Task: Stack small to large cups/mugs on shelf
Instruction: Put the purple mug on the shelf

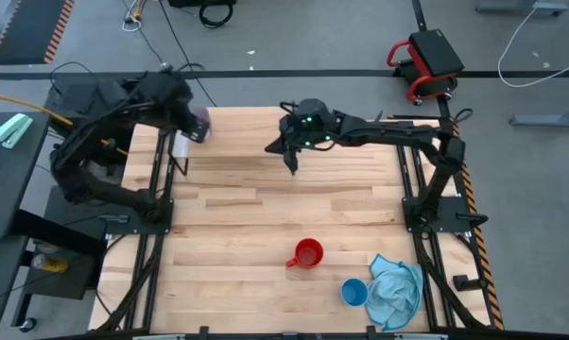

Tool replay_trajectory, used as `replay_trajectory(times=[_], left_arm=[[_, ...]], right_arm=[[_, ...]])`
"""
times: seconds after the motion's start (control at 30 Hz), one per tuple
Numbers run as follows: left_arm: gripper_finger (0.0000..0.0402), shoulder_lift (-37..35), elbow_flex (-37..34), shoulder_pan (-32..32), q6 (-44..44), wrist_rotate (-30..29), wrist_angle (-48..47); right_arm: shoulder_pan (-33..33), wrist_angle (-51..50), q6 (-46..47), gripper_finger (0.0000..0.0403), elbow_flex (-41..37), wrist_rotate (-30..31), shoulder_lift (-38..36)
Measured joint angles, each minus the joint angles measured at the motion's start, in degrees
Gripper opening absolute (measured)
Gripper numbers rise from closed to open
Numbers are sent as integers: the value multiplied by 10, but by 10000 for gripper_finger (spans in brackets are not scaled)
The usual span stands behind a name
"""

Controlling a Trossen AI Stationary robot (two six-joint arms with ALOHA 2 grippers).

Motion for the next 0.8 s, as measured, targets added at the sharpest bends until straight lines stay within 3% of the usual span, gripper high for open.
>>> replay_trajectory(times=[0.2, 0.53, 0.8], left_arm=[[95, 50, 0, -41, -4, -29, 3], [68, 104, 0, -48, -8, -53, -18], [53, 139, -2, -45, -14, -74, -27]], right_arm=[[-3, 85, 26, 2, 11, 6, 27], [-13, -18, -9, 1, 157, 4, 89], [-21, -38, -15, 0, 169, 4, 97]])
